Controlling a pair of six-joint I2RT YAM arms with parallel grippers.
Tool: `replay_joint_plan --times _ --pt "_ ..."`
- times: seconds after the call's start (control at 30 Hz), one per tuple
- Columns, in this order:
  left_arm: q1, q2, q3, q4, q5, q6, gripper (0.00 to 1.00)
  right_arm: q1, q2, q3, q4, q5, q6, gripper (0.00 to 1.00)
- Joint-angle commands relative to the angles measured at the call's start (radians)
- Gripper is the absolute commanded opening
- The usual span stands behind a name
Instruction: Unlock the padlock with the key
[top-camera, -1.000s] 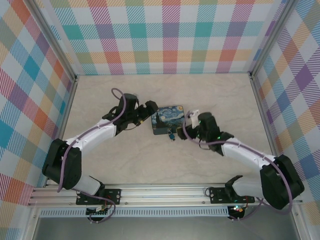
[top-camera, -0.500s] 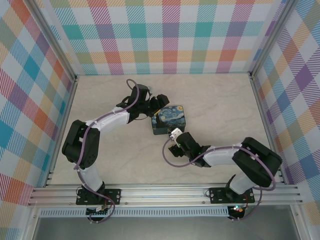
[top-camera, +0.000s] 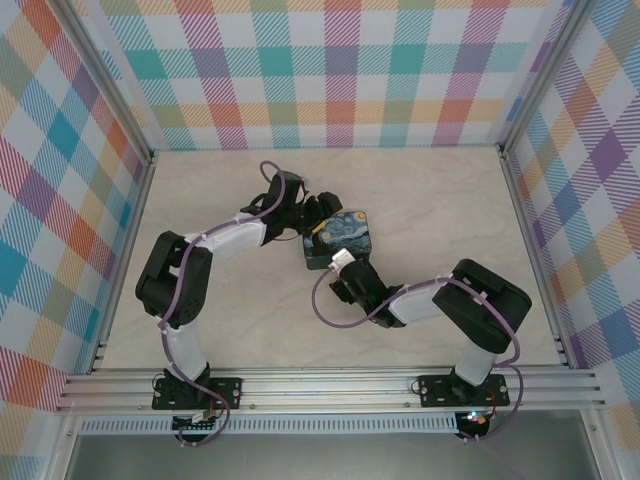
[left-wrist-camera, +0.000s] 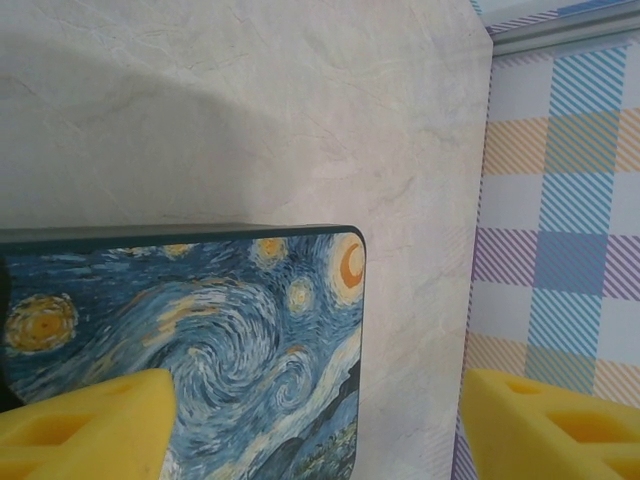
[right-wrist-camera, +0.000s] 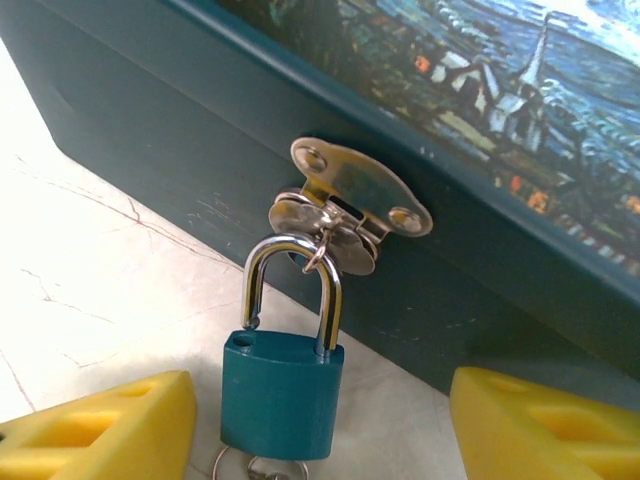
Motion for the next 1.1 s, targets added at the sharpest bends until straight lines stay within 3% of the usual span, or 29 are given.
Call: replay_joint_plan --times 0.0,0.4,0.73,0.9,1.07 --pt "-0.007 0.019 0.02 0.019 0.011 -0.003 0.75 0.0 0.026 0.01 0.032 0.057 -0.002 0.64" --pt "-0.005 0.027 -0.013 0.019 -0.004 -0.003 0.74 -0.003 -0.015 -0.022 0.037 0.067 -0.014 0.33" --pt "-0.006 0.027 -0.025 0.017 0.0 0.001 0.74 -0.055 -0.113 -0.079 0.045 -0.092 -0.003 0.13" --pt "-0.006 0.013 -0.045 0.02 0.002 0.007 0.74 -0.084 -0.14 -0.081 0.027 -0.17 0.01 0.12" --pt "-0.006 0.007 -0.057 0.014 -0.008 0.011 0.74 -0.106 -0.134 -0.092 0.059 -0.171 -0.04 0.32"
